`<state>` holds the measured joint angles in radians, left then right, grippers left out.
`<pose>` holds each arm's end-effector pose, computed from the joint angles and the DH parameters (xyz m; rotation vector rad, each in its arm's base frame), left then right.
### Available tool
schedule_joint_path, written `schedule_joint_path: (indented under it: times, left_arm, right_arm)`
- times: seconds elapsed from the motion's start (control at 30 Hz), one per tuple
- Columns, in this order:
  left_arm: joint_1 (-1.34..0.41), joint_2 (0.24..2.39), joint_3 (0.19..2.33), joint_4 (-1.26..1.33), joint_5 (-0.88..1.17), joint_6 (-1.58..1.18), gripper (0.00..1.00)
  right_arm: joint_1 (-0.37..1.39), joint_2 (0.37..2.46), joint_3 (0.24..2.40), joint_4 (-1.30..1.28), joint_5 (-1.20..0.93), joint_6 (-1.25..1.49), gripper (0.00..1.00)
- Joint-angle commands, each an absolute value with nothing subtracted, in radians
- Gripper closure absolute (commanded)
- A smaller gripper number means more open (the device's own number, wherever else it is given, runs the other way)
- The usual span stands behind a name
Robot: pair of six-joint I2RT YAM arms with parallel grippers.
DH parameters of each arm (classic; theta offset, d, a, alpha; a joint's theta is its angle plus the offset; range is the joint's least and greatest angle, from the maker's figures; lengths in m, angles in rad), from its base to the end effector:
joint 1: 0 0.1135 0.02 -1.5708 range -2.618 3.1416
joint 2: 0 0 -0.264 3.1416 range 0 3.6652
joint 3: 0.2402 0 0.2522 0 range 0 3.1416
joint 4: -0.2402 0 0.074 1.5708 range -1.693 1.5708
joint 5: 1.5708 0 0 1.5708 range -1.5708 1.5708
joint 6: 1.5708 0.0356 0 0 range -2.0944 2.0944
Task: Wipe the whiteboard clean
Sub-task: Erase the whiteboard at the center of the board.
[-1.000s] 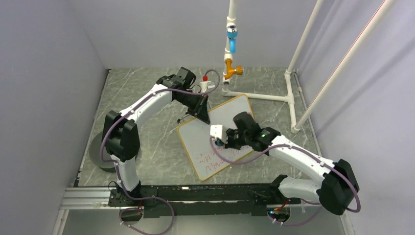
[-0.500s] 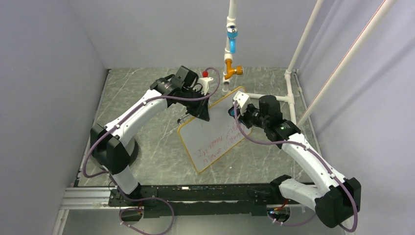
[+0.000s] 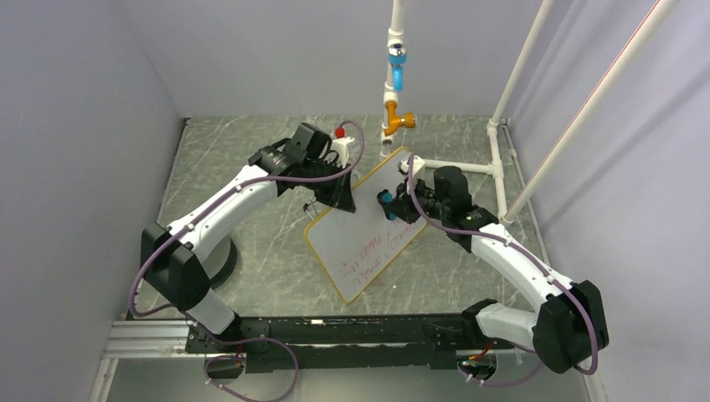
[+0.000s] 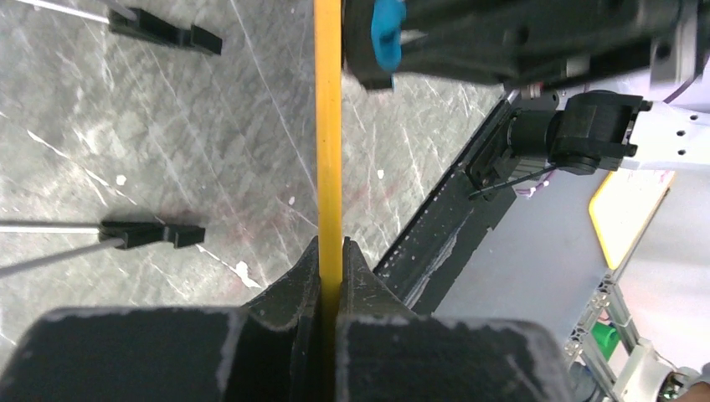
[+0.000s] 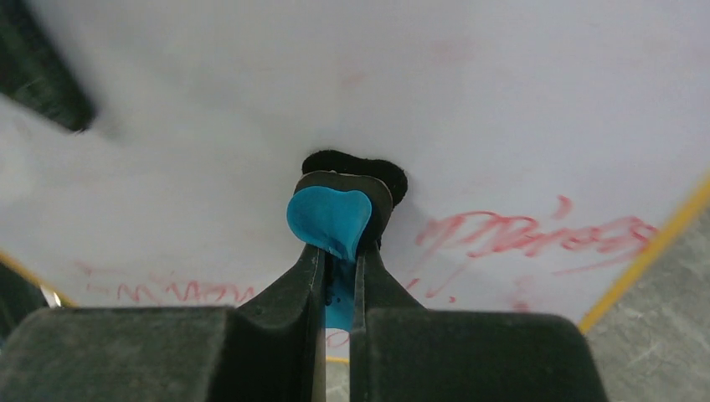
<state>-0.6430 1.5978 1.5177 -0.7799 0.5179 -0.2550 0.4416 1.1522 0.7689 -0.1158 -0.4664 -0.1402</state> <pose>0.2652 -0.2207 0.3381 0.7333 2.4393 -1.0133 0.2239 0.1235 0.2681 -0.8683 1.8883 0.6667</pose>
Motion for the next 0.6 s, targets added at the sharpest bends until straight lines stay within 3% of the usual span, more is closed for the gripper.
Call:
schedule_joint_path:
  times: [0.0, 0.07, 0.23, 0.43, 0.57]
  left_arm:
    - [-0.652, 1.491, 1.449, -0.705, 0.576, -0.345, 1.0]
    - [-0.651, 1.463, 1.414, -0.681, 0.566, -0.369, 1.0]
    - [-0.644, 1.374, 1.323, -0.591, 0.523, -0.443, 1.0]
    - [-0.644, 1.292, 1.203, -0.466, 0.467, -0.567, 1.0]
    - [-0.644, 1.21, 1.109, -0.386, 0.375, -0.667, 1.0]
  right_arm:
    - [0.399, 1.138, 0.708, 0.066, -0.385, 0.144, 1.0]
    - [0.381, 1.159, 0.699, 0.074, -0.347, 0.201, 1.0]
    - [0.373, 1.201, 0.658, 0.077, -0.485, 0.261, 1.0]
    - [0.472, 1.189, 0.635, 0.242, -0.534, 0.279, 1.0]
    - [0.446, 1.244, 0.693, 0.336, -0.496, 0.366, 1.0]
